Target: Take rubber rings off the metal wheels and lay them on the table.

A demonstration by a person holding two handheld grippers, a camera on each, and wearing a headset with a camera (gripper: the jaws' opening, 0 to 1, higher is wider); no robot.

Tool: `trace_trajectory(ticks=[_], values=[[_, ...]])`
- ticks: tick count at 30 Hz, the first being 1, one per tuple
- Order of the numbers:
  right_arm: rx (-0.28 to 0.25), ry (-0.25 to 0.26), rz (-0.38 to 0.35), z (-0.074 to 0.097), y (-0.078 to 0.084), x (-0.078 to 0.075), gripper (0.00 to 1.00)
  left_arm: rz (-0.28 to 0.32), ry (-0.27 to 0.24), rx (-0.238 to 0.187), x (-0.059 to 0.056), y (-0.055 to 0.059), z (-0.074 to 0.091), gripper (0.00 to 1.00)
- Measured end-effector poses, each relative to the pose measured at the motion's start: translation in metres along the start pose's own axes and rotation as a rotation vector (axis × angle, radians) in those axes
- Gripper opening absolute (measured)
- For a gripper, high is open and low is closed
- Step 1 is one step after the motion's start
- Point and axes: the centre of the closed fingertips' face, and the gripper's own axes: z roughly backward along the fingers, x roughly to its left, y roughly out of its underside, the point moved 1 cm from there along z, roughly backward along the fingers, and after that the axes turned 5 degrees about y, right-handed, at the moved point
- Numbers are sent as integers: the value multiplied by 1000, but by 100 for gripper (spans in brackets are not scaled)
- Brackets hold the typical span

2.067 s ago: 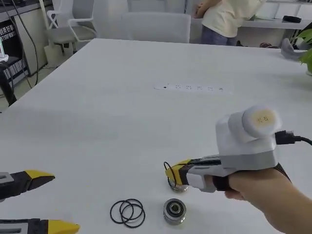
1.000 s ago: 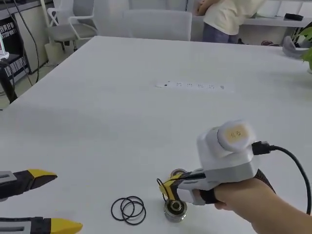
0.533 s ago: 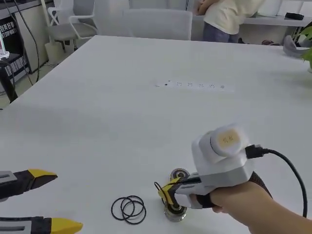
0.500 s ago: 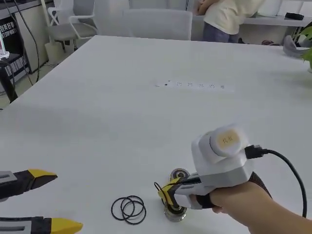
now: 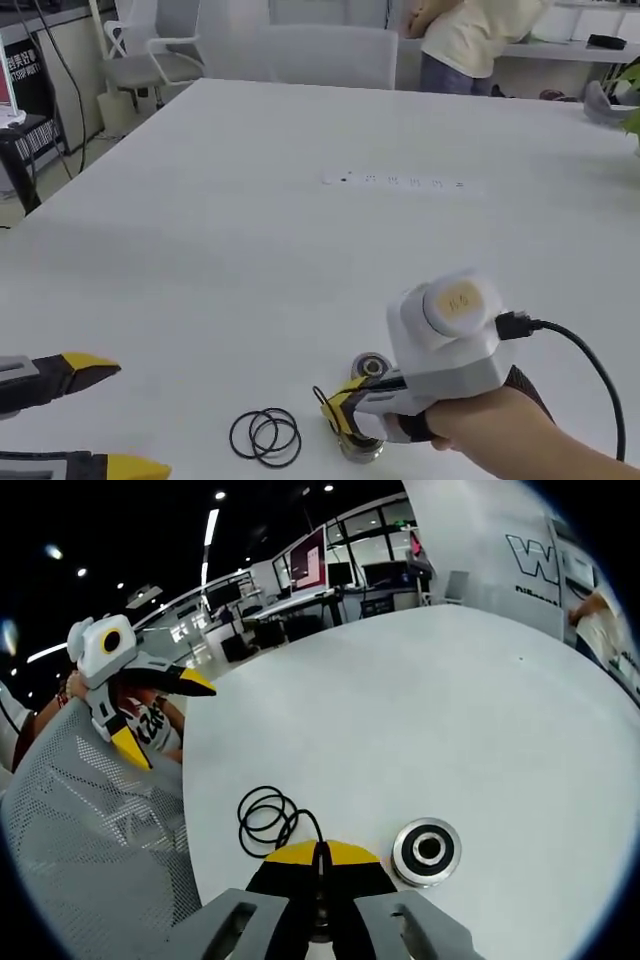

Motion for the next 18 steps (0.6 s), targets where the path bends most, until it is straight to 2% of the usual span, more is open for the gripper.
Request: trace_trajectory(ticks=[18], values=[[-1, 3, 8, -1, 0, 0, 0, -3, 3, 6, -1, 1, 0, 64]])
